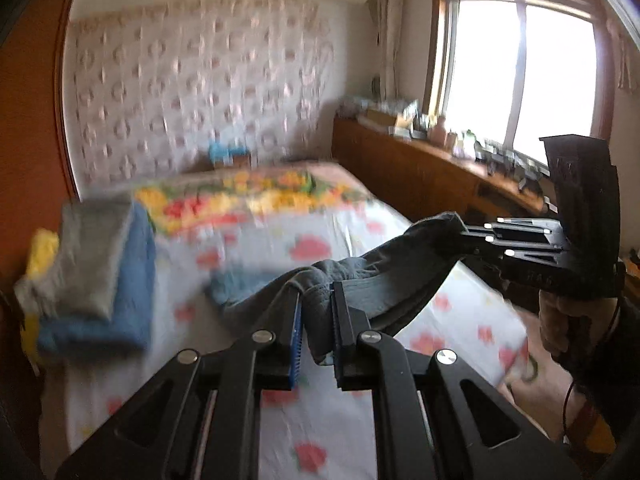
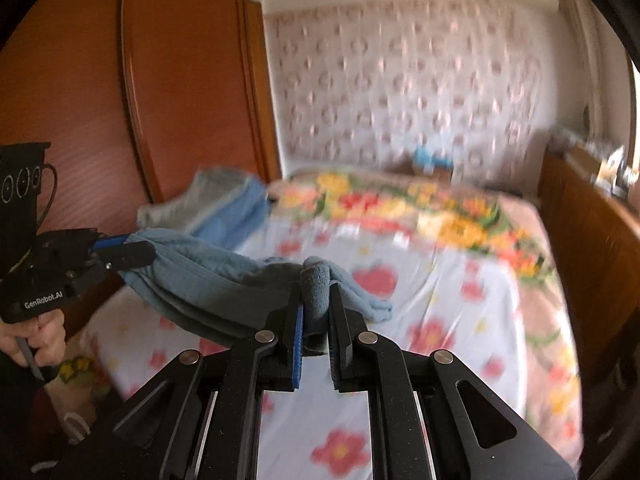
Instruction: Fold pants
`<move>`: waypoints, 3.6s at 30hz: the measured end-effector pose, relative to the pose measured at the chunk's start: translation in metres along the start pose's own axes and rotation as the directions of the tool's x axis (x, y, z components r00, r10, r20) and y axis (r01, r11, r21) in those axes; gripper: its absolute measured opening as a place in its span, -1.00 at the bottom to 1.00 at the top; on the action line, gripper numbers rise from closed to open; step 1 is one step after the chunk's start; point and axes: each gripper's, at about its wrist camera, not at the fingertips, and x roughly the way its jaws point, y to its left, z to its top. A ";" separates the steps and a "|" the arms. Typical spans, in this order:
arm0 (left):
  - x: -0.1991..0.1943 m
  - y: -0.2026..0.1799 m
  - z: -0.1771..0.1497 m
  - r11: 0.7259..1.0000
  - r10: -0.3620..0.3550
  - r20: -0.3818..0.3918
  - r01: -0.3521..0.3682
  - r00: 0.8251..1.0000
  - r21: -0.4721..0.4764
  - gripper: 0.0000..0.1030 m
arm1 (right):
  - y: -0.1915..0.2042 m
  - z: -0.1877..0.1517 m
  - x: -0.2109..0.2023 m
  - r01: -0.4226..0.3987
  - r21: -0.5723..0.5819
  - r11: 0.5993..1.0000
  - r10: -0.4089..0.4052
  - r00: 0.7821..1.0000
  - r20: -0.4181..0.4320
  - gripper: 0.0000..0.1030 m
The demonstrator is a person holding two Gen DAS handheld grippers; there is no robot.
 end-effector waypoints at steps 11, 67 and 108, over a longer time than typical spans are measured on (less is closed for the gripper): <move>-0.001 -0.028 -0.066 1.000 -0.026 -0.101 0.025 0.995 -0.007 -0.81 | 0.020 -0.085 0.001 -0.032 0.044 0.998 0.038 0.992 -0.124 -0.85; 0.017 -0.003 -0.124 0.990 -0.001 -0.153 -0.021 0.988 -0.142 -0.44 | -0.038 -0.046 0.050 0.007 0.082 0.997 0.004 0.991 -0.134 -0.42; 0.025 -0.002 -0.132 0.989 0.014 -0.164 -0.038 0.986 -0.144 -0.38 | -0.043 -0.041 0.077 0.146 0.051 0.988 -0.133 0.970 -0.202 -0.23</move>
